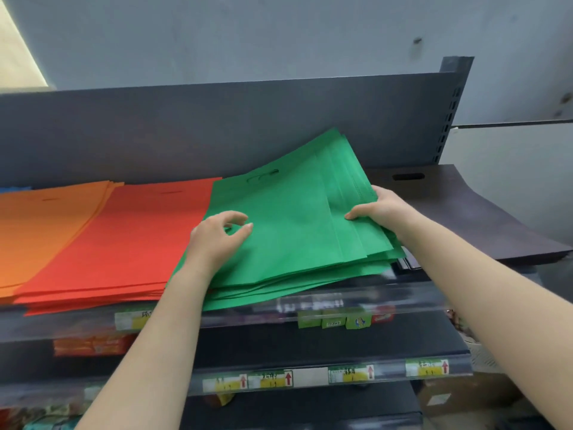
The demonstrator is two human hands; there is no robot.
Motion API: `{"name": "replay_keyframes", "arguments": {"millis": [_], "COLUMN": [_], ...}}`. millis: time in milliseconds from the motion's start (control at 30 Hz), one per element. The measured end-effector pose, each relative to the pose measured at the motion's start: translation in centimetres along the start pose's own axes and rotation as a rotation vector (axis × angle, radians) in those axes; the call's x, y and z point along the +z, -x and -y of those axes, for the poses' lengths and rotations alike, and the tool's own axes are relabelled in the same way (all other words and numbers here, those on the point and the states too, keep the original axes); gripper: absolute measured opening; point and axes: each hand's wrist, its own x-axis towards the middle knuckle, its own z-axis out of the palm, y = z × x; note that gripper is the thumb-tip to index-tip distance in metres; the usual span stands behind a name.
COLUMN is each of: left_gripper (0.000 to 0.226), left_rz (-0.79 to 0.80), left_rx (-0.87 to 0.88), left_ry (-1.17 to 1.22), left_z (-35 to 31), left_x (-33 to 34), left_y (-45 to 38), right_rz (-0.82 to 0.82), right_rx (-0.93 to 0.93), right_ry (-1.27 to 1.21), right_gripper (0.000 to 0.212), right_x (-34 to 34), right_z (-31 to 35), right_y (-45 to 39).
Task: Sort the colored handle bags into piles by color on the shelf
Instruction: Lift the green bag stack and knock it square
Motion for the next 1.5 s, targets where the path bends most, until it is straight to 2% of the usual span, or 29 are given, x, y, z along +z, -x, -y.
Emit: {"name": "replay_keyframes", "arguments": {"millis": [100,200,333,400,533,600,667,767,867,933,1033,1100,1167,1233,1300,1333,1400,1500], "left_gripper": [0.013,0.015,0.010,0.021,0.057,0.066,0.069,0.069,0.066,0.063,0.058,0.062,0.069,0.069,0.057,0.045,0.022,0.022], "left_rz": [-0.066,-0.146,-0.136,-0.045,0.362,0.480,0.505,0.529,0.530,0.493,0.344,0.213,0.125,0.120,0.196,0.220,0.118,-0.137], "left_rx": [-0.116,-0.207,-0.262,-0.251,-0.143,-0.088,-0.071,-0.034,0.012,0.011,-0.033,-0.091,-0.202,-0.320,-0.382,-0.370,-0.241,-0.037], "left_ry": [0.138,0.353,0.490,0.381,-0.183,-0.330,-0.361,-0.417,-0.444,-0.352,-0.149,-0.065,0.126,0.416,0.686,0.785,0.868,0.838], "left_z": [1.6,2.5,2.8,2.5,0.8,-0.5,-1.7,-3.2,-4.5,-4.5,-3.7,-3.0,-2.6,-2.7,-3.4,-3.9,-4.9,-6.4], "left_x": [-0.4,-0.8,-0.7,-0.4,1.1,2.6,4.0,5.6,6.6,6.5,5.1,4.0,3.3,2.8,2.2,1.8,0.8,-0.9], "left_y": [-0.7,-0.9,-1.1,-1.3,-1.2,-1.1,-1.2,-1.5,-1.2,-1.4,-2.2,-2.9,-3.4,-3.9,-4.3,-4.5,-5.3,-6.9], "right_rz": [-0.009,-0.026,-0.077,-0.045,0.035,0.039,0.057,0.082,0.135,0.101,0.078,0.089,0.088,0.070,0.063,0.062,0.047,-0.008], "right_rx": [-0.064,-0.047,-0.028,-0.025,-0.001,0.033,0.083,0.141,0.120,0.088,-0.013,-0.067,-0.117,-0.168,-0.216,-0.240,-0.298,-0.426], "right_ry": [-0.037,-0.067,-0.112,-0.099,-0.053,-0.063,-0.055,0.025,0.018,0.025,-0.042,-0.100,-0.157,-0.228,-0.283,-0.307,-0.339,-0.343], "right_gripper": [0.033,0.028,0.028,0.031,0.031,0.028,0.032,0.058,0.039,0.032,0.036,0.041,0.044,0.046,0.046,0.045,0.043,0.042], "right_x": [-0.5,-1.8,-4.6,-4.5,-2.5,-2.2,-2.3,-2.3,-2.2,-2.3,-3.4,-4.9,-6.6,-7.8,-8.2,-8.1,-7.8,-6.8], "right_z": [0.7,1.2,1.1,0.6,-0.4,-0.7,-1.1,-1.3,-1.3,-1.3,-1.1,-0.9,-0.6,-0.5,-0.3,-0.1,0.8,3.3], "right_y": [0.0,-0.2,-0.4,-0.3,-0.2,-0.3,-0.1,0.2,0.0,0.1,0.3,0.7,1.0,1.1,1.0,1.0,0.8,0.0]}}
